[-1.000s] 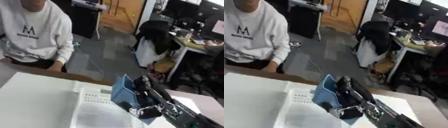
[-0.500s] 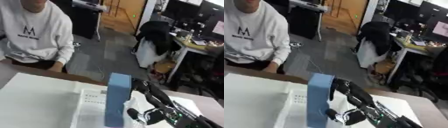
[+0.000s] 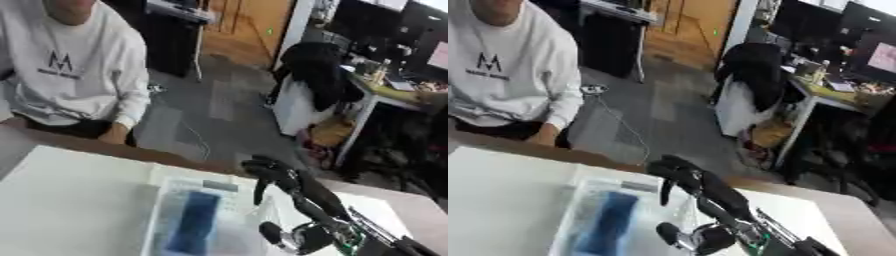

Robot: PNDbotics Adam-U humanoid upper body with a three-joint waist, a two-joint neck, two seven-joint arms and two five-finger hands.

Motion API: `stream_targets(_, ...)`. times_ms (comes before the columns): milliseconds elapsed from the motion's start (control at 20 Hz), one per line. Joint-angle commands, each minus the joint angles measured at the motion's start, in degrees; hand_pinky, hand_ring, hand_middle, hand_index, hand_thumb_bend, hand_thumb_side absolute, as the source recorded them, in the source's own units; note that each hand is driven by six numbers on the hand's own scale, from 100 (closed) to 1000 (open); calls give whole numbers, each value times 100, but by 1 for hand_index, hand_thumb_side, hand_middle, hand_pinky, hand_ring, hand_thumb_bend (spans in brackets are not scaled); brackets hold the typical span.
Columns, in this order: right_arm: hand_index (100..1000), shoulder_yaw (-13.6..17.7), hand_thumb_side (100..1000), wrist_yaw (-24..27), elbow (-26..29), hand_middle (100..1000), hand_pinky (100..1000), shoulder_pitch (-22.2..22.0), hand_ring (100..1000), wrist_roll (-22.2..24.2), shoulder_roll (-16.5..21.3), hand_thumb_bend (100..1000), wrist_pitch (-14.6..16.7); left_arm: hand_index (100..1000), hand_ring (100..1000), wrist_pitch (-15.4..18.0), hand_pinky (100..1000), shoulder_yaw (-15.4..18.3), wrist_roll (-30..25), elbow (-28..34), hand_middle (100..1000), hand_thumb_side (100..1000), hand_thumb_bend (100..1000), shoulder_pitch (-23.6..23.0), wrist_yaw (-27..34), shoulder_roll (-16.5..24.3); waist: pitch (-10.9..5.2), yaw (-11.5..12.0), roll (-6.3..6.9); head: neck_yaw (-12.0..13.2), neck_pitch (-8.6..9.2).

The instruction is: Pick up objects on the table and place them in the box.

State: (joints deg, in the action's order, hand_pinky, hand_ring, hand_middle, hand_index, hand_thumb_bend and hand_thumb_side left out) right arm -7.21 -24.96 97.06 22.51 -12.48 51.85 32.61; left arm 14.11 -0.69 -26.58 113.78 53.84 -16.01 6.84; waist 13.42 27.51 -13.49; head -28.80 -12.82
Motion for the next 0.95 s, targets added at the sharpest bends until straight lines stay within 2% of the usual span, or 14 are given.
stream_targets(50,1000,109,866,-54,12,458,1000,-2,934,7,123,319,-40,609,376,-5,473,39,-22,81,532,894,631,104,-48,12,-84,-21,54,24,72)
stream_targets(350,1000,131,869,-123,-15,471,1000,-45,942,12,108,312,-94,609,376,-5,473,36,-47,81,532,895,631,102,-78,36,-71,-39,54,35,82)
stream_targets(450,1000,148,872,-110,-28,505,1000,-66,935,-5,103,294,-119,609,376,-4,473,36,-53,81,532,895,631,98,-90,50,-66,-52,54,38,91)
stream_targets(550,1000,175,806,-18,-34,574,1000,-93,926,-77,96,339,-147,610,375,-2,473,36,-64,81,532,895,632,92,-105,70,-59,-71,54,40,102)
stream_targets(650,1000,294,756,51,33,695,1000,-105,958,-383,79,374,-105,610,376,3,473,36,-72,81,532,896,631,85,-124,101,-51,-103,54,42,112)
stream_targets(700,1000,455,752,-98,144,781,1000,-100,997,-672,72,388,-50,610,376,6,473,39,-72,81,533,896,631,77,-138,130,-45,-137,54,50,118)
stream_targets(750,1000,553,759,-331,216,849,1000,-135,1000,-961,67,393,-34,610,376,11,473,40,-70,81,533,896,632,74,-148,147,-40,-152,54,51,124)
stream_targets(800,1000,697,776,-693,315,955,1000,-146,1000,-1281,82,384,-40,611,376,18,473,38,-74,81,533,896,632,63,-165,181,-33,-181,54,58,130)
stream_targets(950,1000,852,791,-1747,393,1000,1000,-293,1000,-2169,70,363,-312,611,377,64,473,21,-95,81,534,897,631,30,-216,275,-11,-226,54,22,166)
